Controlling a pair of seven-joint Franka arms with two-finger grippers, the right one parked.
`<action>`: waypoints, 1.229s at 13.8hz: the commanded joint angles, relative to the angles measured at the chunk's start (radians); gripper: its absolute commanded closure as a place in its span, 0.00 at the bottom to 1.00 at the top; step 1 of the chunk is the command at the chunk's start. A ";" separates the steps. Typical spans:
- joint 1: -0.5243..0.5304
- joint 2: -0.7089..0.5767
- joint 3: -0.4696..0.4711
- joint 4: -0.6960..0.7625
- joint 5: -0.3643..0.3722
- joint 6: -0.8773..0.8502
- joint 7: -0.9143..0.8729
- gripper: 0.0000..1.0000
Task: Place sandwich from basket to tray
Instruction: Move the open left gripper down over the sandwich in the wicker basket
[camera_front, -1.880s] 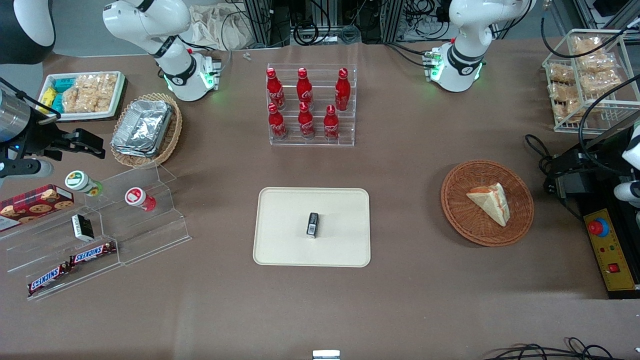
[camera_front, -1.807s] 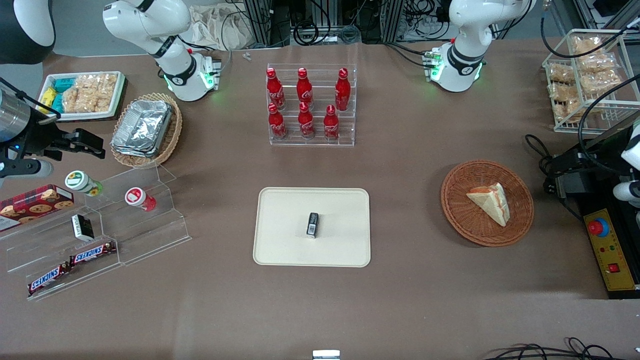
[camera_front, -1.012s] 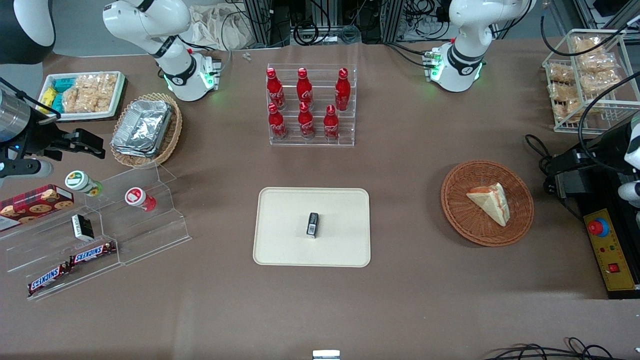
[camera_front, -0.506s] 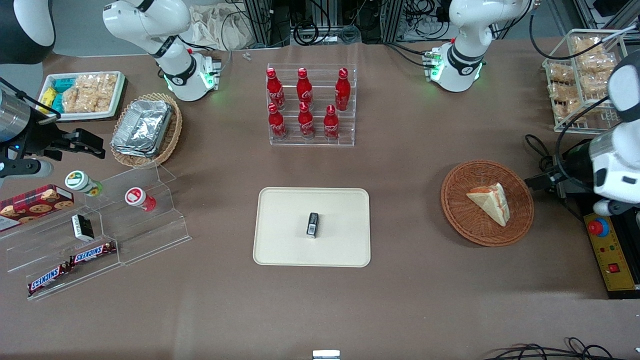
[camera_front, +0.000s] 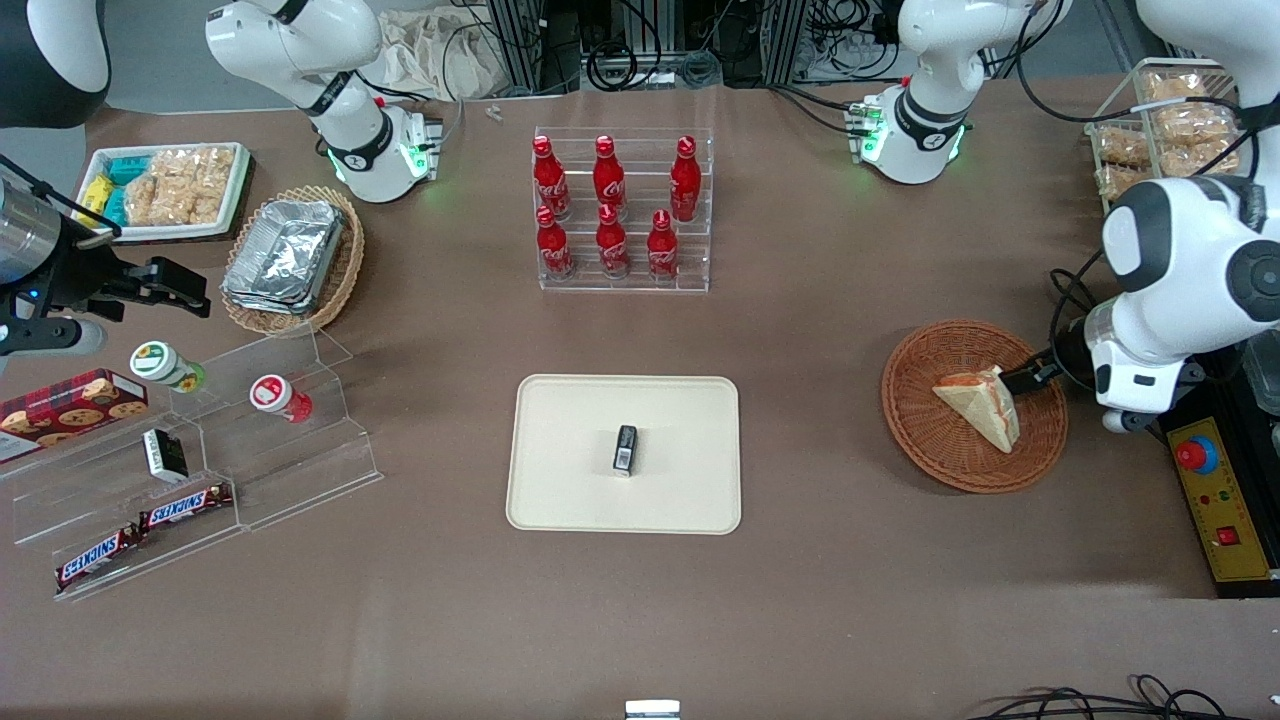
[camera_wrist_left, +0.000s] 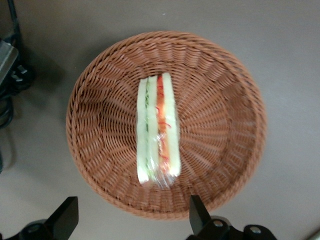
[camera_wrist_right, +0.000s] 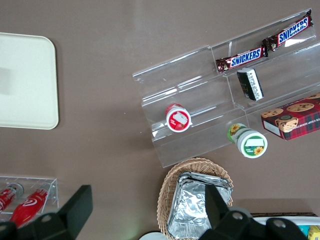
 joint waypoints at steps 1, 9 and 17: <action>0.003 0.032 0.018 -0.047 0.005 0.096 -0.024 0.00; -0.109 0.112 0.101 -0.047 -0.075 0.201 -0.053 0.00; -0.109 0.168 0.102 -0.039 -0.064 0.222 -0.041 0.91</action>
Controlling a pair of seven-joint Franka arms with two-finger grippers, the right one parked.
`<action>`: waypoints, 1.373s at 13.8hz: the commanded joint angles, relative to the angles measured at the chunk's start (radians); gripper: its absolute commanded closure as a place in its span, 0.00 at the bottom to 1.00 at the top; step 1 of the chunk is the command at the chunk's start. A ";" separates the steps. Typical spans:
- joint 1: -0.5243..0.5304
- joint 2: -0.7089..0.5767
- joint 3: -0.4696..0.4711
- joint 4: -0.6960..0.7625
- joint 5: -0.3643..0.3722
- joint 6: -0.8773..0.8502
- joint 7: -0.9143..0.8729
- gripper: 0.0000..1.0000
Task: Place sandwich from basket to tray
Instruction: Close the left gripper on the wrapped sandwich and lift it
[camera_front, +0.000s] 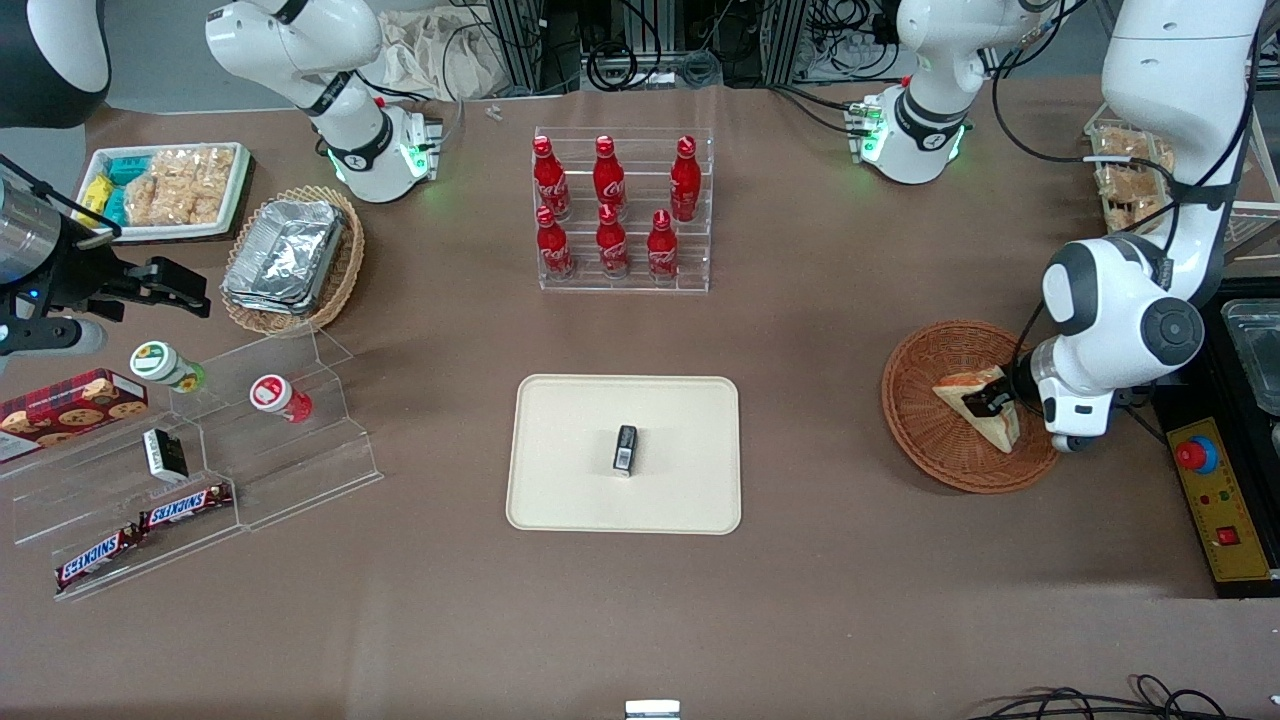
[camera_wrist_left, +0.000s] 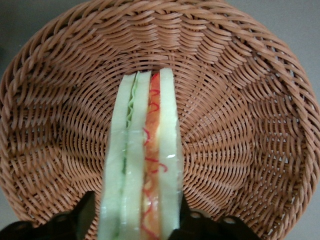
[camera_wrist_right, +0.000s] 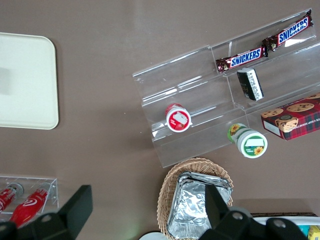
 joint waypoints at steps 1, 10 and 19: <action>-0.011 -0.015 0.009 0.009 -0.005 0.001 -0.002 1.00; -0.021 -0.139 -0.101 0.449 -0.016 -0.676 0.018 1.00; -0.024 0.097 -0.515 0.492 0.018 -0.400 0.022 1.00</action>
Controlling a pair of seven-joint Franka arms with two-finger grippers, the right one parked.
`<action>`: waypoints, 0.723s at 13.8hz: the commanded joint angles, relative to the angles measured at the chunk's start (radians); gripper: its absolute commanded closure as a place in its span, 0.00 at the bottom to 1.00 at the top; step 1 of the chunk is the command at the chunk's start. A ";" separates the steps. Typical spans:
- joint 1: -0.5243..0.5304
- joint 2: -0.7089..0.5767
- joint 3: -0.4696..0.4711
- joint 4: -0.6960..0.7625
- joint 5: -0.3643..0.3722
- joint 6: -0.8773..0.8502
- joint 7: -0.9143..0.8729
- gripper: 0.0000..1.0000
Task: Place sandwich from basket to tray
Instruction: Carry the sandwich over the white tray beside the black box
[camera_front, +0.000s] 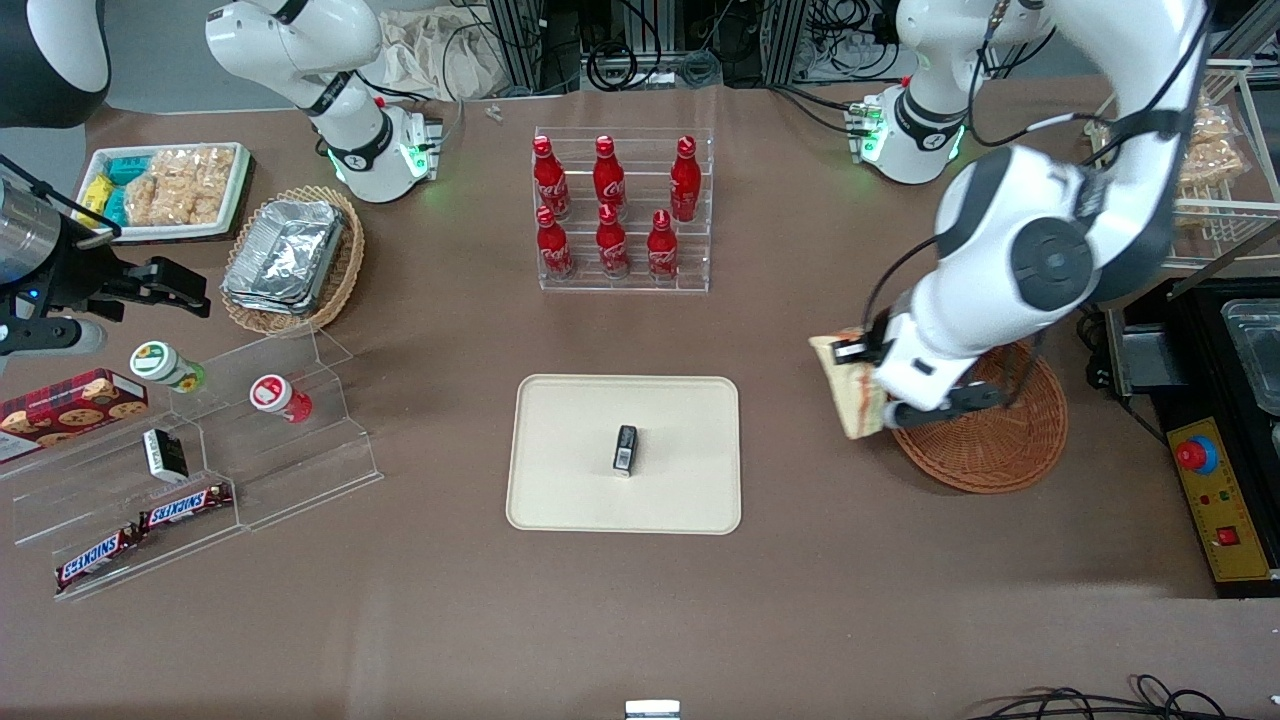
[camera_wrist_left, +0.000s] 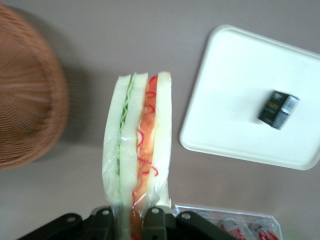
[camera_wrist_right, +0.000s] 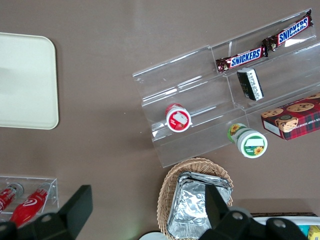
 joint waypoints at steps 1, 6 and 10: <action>0.013 0.143 -0.069 0.044 0.071 0.087 0.072 1.00; -0.125 0.327 -0.082 0.093 0.300 0.281 0.034 1.00; -0.175 0.447 -0.079 0.173 0.427 0.298 -0.084 1.00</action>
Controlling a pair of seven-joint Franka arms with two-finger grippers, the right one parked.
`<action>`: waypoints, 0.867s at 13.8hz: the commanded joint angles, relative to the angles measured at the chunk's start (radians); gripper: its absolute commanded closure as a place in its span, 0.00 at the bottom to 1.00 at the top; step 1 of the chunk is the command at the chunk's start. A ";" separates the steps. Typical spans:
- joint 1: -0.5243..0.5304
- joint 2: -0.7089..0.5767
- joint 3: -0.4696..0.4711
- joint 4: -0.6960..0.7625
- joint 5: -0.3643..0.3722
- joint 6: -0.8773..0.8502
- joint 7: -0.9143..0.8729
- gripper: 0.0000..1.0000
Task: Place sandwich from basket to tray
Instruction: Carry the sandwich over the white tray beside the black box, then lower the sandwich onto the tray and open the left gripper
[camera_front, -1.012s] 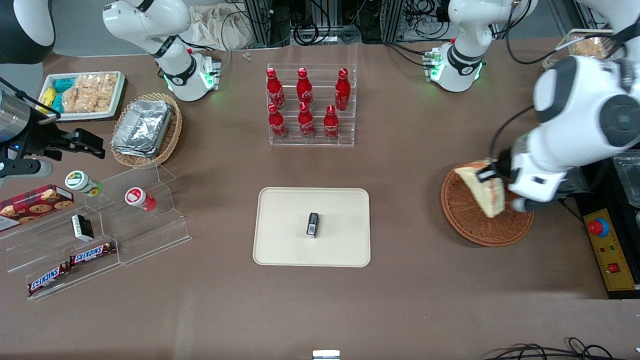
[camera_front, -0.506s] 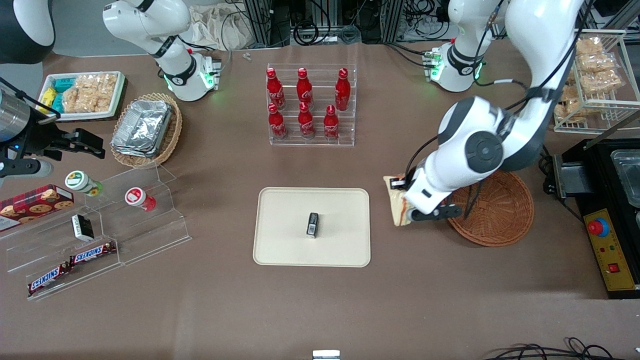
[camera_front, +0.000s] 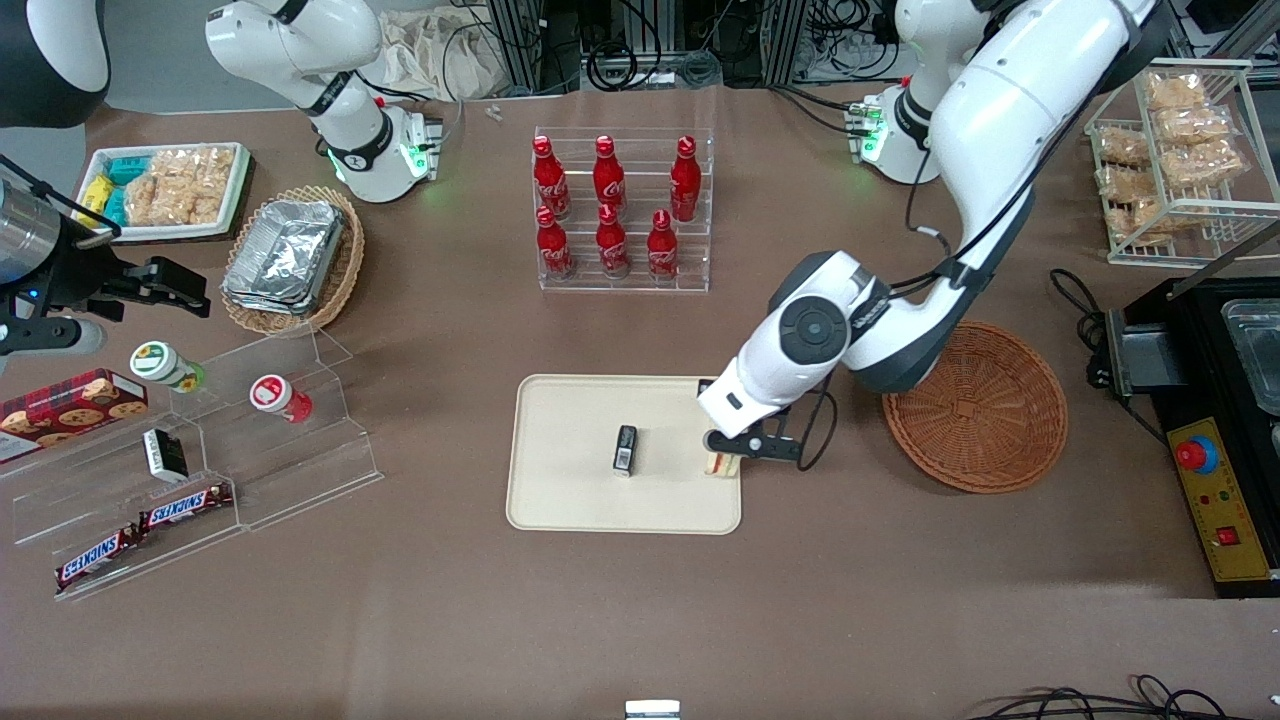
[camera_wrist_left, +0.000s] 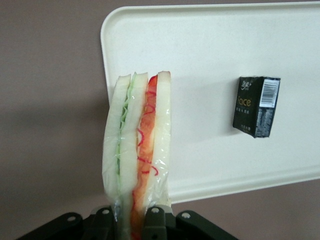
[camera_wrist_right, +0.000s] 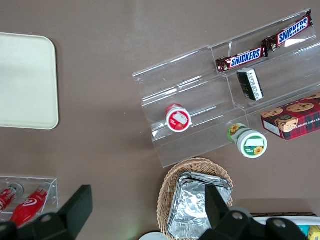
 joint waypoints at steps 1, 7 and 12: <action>-0.027 0.088 0.010 0.079 0.085 0.005 -0.065 0.97; -0.030 0.139 0.010 0.079 0.172 0.065 -0.157 0.01; 0.028 0.006 0.007 0.100 0.145 0.010 -0.220 0.00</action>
